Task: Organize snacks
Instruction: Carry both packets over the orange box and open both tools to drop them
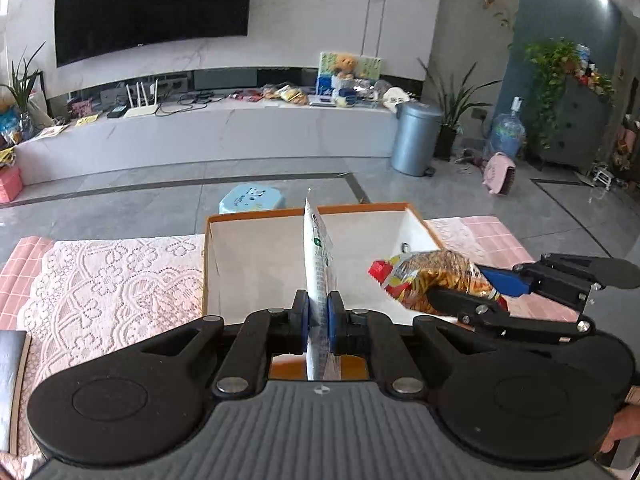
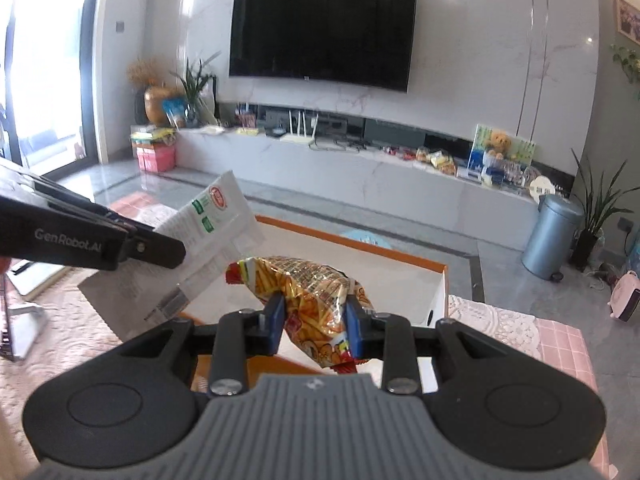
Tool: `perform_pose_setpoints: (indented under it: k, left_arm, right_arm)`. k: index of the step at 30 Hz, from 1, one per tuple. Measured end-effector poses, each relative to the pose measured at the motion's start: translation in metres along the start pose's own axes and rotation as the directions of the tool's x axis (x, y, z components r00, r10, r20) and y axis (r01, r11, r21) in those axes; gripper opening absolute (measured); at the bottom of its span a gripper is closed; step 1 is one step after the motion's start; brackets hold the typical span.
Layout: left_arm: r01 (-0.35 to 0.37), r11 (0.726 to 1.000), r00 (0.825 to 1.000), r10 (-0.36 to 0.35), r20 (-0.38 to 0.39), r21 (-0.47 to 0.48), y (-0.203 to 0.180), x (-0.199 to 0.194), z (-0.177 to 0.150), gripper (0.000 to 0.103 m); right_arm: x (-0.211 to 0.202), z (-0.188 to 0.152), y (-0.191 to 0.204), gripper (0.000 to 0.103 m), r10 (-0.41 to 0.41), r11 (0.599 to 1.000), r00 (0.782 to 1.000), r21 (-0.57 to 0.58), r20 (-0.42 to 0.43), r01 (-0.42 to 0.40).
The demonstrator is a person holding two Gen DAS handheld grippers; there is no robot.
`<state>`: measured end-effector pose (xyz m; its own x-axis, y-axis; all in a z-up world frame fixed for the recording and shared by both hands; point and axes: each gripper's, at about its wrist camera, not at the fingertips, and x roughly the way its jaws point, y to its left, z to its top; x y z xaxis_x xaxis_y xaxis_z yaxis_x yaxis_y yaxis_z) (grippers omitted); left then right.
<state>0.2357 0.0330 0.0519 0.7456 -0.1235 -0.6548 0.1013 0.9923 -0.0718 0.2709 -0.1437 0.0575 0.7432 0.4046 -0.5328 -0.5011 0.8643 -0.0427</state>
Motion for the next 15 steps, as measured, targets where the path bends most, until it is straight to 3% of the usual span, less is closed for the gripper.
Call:
perform_pose_setpoints:
  k: [5,8,15]
  left_arm:
    - [-0.050,0.998,0.998,0.051,-0.038,0.026,0.008,0.038,0.013,0.009]
    - [-0.049,0.999,0.994,0.049,-0.101,0.004,0.018,0.059,0.016,0.009]
    - [-0.072,0.996,0.969,0.081,-0.232,0.046,0.026,0.102,0.019,0.009]
  right_arm:
    - [0.049,0.009,-0.007,0.029,0.013,1.000,0.996,0.027,-0.087,-0.011]
    - [0.076,0.014,-0.012,0.029,0.036,0.998,0.989,0.064,-0.146,-0.027]
    - [0.127,0.019,-0.007,0.029,0.053,0.997,0.948,0.062,-0.314,-0.035]
